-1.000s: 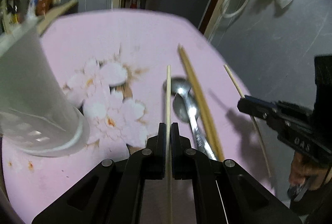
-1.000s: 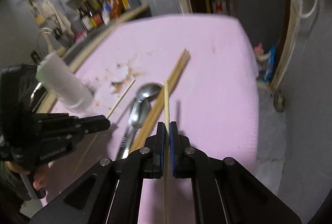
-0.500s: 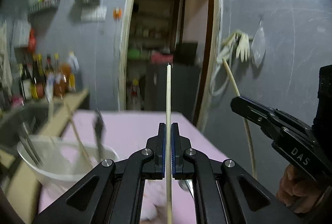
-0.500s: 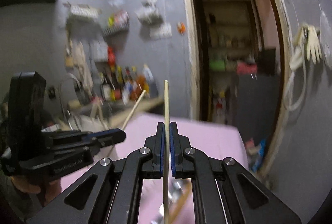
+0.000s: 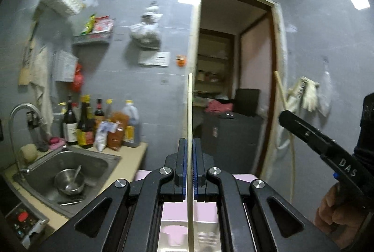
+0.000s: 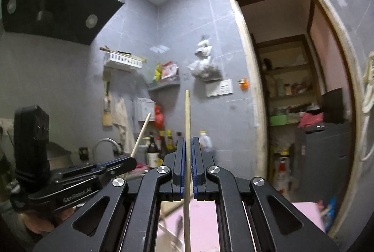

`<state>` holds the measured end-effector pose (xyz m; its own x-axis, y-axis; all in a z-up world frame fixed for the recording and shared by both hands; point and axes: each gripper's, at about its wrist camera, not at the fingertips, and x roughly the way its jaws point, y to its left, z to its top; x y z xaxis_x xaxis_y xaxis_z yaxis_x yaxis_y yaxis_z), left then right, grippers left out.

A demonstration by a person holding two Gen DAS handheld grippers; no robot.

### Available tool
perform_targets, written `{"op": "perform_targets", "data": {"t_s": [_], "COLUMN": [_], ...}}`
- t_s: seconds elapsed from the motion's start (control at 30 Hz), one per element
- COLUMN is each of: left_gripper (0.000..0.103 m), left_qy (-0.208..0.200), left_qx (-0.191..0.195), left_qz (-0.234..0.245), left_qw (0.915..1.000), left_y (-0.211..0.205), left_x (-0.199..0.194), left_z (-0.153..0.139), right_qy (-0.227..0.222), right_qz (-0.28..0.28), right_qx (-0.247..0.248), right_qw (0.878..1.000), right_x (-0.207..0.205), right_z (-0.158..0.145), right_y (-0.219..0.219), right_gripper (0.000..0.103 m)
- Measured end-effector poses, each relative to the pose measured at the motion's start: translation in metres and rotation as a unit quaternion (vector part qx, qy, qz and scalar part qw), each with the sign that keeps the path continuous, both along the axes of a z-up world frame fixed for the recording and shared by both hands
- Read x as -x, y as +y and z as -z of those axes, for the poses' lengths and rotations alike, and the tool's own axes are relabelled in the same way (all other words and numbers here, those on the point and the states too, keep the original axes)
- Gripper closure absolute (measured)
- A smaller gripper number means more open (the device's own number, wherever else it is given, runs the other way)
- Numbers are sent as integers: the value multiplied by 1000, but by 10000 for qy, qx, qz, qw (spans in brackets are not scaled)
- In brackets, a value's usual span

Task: Organize utensils
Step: 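Lift the chopstick with the left gripper while the right gripper lifts its chopstick, then lower both chopsticks into the white holder and open both grippers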

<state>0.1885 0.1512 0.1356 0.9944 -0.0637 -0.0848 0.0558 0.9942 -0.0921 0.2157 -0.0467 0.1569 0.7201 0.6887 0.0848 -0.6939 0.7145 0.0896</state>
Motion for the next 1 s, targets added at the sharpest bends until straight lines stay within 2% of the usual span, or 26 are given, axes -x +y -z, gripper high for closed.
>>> {"op": "perform_targets", "data": {"t_s": [0.17,0.37,0.57,1.0], "left_gripper": [101,101,101,101], "left_qy": [24,31,129,551], "left_qx": [369,714,770,644], "left_qz": [-193,-346,-358,-227], "left_qw": [9991,9968,9963,9961], "left_y": [38,63,64,39], "left_x": [-15,-29,-33,-21], "left_z": [16,34,49,79], "right_qy": [42,144,335,713], "right_qz": [-144,-192,-178,-211], "right_qx": [-63,-204,-78,317], "right_qw": [9999,9995,9992,9967], "right_x": [-15,-24,-33,-32], "right_z": [13,33,53,88], "right_y": [25,42,50,44], "right_gripper": [100,100,100,100]}}
